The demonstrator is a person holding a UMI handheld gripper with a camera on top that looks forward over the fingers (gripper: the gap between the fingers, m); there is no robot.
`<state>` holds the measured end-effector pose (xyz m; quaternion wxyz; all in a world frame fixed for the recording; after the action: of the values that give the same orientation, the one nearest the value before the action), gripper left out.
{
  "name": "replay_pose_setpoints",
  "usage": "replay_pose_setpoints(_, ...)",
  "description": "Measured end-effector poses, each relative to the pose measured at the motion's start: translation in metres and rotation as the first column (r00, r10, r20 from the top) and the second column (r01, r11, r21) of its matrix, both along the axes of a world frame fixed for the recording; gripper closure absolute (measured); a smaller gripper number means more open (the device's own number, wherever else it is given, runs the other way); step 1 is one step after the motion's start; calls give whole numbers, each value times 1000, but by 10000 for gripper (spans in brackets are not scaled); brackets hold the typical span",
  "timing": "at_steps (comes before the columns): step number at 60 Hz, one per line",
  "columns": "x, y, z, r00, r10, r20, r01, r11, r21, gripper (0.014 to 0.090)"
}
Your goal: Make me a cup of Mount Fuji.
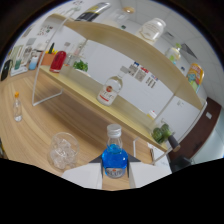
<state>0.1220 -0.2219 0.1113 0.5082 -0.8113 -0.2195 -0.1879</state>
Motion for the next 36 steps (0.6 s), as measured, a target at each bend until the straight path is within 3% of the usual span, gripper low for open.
replay_pose_setpoints(8,-4,9,8,929,117,352,-120,993,-13,695)
replay_pose_setpoints(18,-4,23,12,662,212,719,-215,973,-89,694)
replay_pose_setpoints(27,1,29,13,385,259,886,-220,958,-184,691)
replay_pose_setpoints(36,-1,27,10,263,292,919,-210,947,-241,693)
